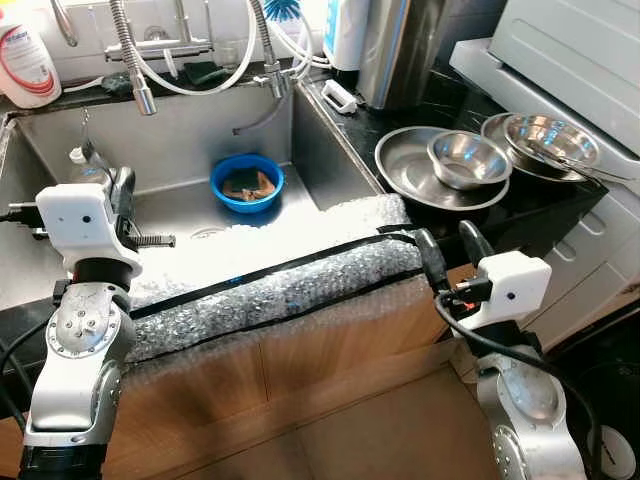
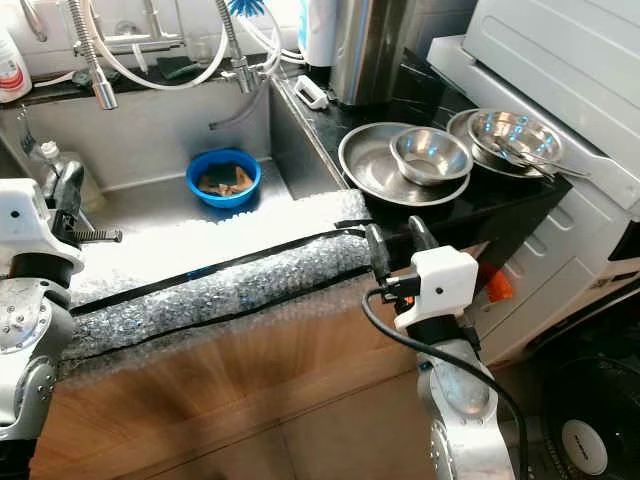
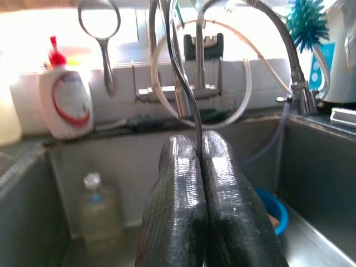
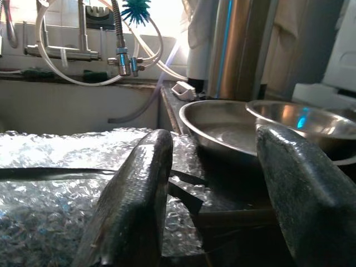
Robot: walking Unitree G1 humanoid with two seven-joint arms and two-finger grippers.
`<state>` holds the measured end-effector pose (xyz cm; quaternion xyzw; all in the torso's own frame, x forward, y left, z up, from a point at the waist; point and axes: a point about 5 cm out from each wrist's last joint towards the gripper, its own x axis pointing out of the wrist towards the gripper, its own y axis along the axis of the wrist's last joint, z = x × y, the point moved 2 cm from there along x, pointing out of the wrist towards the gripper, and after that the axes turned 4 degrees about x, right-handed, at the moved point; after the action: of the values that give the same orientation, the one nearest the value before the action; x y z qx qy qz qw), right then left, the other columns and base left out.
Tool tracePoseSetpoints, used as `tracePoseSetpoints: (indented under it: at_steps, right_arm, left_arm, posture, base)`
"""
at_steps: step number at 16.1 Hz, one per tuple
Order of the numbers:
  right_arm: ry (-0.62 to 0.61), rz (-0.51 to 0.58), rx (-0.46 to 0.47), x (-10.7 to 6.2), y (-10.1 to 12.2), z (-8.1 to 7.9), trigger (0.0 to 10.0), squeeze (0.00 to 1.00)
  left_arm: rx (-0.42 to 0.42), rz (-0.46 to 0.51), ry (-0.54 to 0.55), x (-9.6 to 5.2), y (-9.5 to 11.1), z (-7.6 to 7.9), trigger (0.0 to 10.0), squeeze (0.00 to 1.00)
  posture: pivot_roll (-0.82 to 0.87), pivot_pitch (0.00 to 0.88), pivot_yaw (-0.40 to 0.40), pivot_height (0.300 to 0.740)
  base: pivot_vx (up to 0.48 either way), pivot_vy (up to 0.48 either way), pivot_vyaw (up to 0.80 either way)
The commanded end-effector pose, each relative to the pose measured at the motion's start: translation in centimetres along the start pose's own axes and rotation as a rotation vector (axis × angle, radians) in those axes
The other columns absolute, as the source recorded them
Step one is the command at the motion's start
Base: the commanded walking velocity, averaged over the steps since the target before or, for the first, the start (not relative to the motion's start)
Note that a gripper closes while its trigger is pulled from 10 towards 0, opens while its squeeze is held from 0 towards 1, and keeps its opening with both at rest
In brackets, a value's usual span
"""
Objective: Kitchen organization
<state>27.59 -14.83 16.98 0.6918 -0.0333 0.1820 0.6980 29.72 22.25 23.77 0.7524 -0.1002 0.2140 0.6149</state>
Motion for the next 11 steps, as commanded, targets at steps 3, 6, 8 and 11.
tracePoseSetpoints:
  at_steps: [3,6,8,11]
  right_arm:
    - [0.008,0.017,-0.041,-0.6,-0.2,-0.9,10.0,0.0]
    - [-0.002,-0.002,-0.041,-1.3,-0.8,-1.0,10.0,0.0]
    - [-0.01,-0.007,-0.039,-1.5,-1.0,-1.0,10.0,0.0]
    - [-0.002,-0.014,-0.035,-1.6,-1.3,-1.4,10.0,0.0]
  left_arm:
    - [0.058,0.002,0.019,0.0,-0.9,-0.2,10.0,0.0]
    - [0.119,-0.072,0.034,0.0,-2.6,-0.6,10.0,0.0]
    - [0.097,-0.098,0.059,0.1,-3.2,-1.1,10.0,0.0]
    - [0.071,-0.148,0.074,0.1,-4.2,-1.2,10.0,0.0]
  posture:
    - [0.06,0.132,-0.05,0.74]
    - [0.05,0.124,-0.045,0.74]
    - [0.05,0.12,-0.043,0.74]
    - [0.05,0.109,-0.041,0.74]
  base:
    - [0.0,0.0,0.0]
    - [0.0,0.0,0.0]
    - [0.0,0.0,0.0]
    - [0.0,0.0,0.0]
